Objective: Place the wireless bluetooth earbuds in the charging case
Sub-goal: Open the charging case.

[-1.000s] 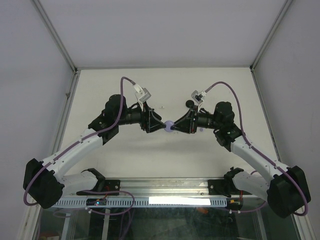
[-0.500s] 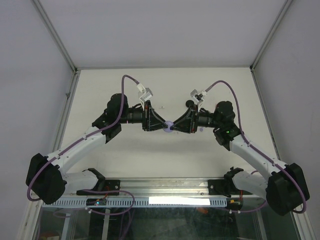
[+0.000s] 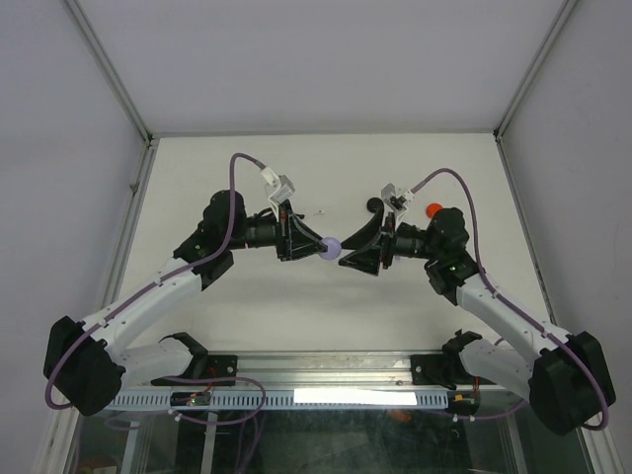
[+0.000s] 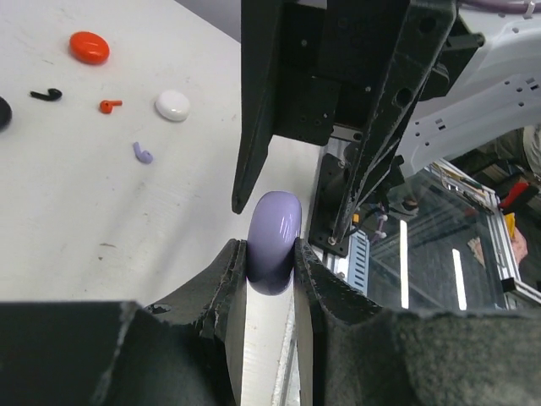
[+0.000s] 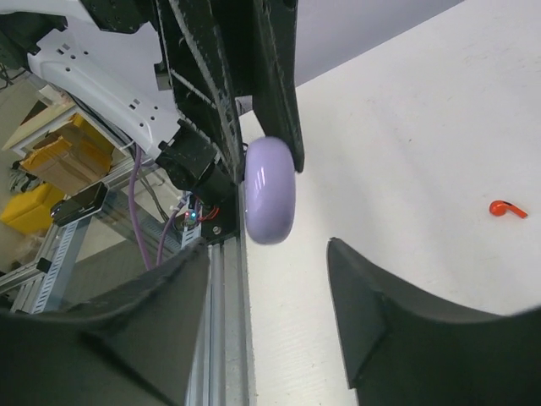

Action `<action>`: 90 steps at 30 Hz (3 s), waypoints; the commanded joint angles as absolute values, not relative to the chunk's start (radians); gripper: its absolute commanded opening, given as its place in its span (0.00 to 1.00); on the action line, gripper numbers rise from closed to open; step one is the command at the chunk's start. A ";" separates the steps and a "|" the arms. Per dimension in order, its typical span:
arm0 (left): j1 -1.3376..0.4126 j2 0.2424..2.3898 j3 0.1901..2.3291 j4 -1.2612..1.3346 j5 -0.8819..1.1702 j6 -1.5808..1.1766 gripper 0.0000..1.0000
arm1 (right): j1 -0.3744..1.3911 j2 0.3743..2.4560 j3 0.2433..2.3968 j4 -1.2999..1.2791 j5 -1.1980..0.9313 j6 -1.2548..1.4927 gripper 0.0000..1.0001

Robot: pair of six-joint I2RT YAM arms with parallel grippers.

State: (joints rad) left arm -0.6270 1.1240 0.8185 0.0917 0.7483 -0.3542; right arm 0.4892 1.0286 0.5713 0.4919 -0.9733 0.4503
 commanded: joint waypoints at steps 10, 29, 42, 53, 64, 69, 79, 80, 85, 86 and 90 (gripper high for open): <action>-0.707 1.052 0.834 0.103 0.573 -0.254 0.00 | 0.518 1.004 0.425 0.920 -0.909 0.338 0.70; -0.782 1.050 0.866 0.041 0.469 -0.161 0.00 | 0.534 1.137 0.453 1.062 -0.950 0.445 0.45; -0.786 1.036 0.868 0.041 0.465 -0.150 0.00 | 0.542 1.166 0.464 1.058 -0.977 0.467 0.33; -0.786 1.014 0.854 0.040 0.426 -0.160 0.20 | 0.542 1.168 0.467 1.055 -1.003 0.463 0.00; -0.786 1.016 0.822 0.034 0.408 -0.181 0.64 | 0.542 1.136 0.463 1.060 -0.994 0.460 0.00; -0.785 1.041 0.825 0.025 0.408 -0.182 0.66 | 0.542 1.129 0.462 1.060 -0.990 0.460 0.00; -0.780 1.063 0.840 0.009 0.339 -0.191 0.66 | 0.542 1.107 0.448 1.060 -1.000 0.440 0.00; -0.775 1.063 0.840 0.009 0.329 -0.200 0.65 | 0.542 1.105 0.446 1.061 -1.002 0.439 0.00; -0.742 1.063 0.845 0.009 0.331 -0.242 0.65 | 0.542 1.099 0.437 1.063 -1.014 0.426 0.00; -0.738 1.062 0.845 0.010 0.329 -0.245 0.65 | 0.543 1.097 0.434 1.064 -1.016 0.423 0.00; -0.727 1.046 0.845 0.009 0.328 -0.263 0.66 | 0.543 1.091 0.428 1.067 -1.021 0.416 0.00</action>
